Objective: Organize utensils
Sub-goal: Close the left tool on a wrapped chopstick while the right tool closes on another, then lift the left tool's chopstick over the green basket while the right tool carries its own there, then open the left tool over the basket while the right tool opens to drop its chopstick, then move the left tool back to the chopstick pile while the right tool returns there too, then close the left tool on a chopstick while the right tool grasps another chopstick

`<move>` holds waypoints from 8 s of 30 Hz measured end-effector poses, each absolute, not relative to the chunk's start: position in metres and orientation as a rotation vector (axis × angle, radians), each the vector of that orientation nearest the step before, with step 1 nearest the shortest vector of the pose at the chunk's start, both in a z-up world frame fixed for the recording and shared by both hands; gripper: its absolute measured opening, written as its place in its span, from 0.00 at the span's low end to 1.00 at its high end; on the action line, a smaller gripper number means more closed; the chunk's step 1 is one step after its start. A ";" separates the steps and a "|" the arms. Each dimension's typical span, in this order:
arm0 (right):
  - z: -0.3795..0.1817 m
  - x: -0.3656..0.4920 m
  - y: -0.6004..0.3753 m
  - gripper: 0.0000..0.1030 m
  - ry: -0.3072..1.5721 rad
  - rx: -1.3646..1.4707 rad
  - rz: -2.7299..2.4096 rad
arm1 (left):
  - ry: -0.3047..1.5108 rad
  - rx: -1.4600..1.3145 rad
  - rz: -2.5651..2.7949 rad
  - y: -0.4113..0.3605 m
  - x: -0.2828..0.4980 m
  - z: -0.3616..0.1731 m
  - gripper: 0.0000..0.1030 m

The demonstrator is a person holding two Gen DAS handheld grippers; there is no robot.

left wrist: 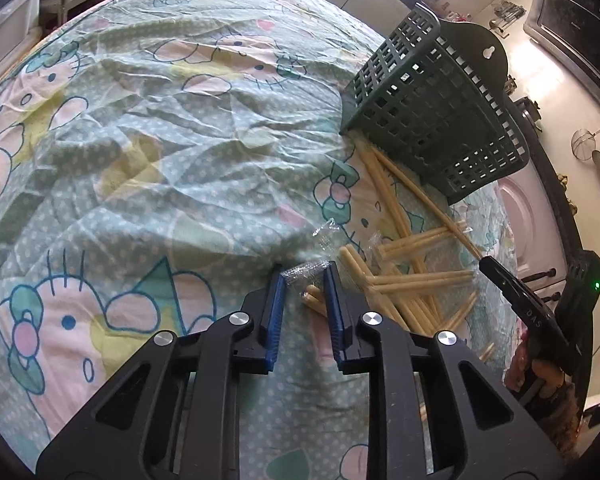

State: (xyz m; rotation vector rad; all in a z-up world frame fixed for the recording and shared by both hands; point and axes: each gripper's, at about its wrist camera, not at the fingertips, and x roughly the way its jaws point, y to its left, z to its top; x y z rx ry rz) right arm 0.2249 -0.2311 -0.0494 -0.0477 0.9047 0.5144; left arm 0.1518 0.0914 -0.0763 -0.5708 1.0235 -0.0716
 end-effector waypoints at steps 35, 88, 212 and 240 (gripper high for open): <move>0.097 0.169 -0.188 0.02 0.521 -0.203 0.637 | 0.623 -0.416 -0.179 0.127 0.132 0.047 0.01; 0.188 0.232 -0.202 0.02 0.455 -0.422 0.319 | 0.447 -0.230 -0.266 0.063 0.265 0.187 0.01; -0.053 0.150 -0.270 0.44 1.043 0.301 0.279 | 0.987 -0.700 -0.185 0.113 0.179 -0.075 0.37; -0.013 0.172 -0.260 0.09 0.946 0.317 0.380 | 0.931 -0.689 -0.207 0.130 0.181 -0.075 0.00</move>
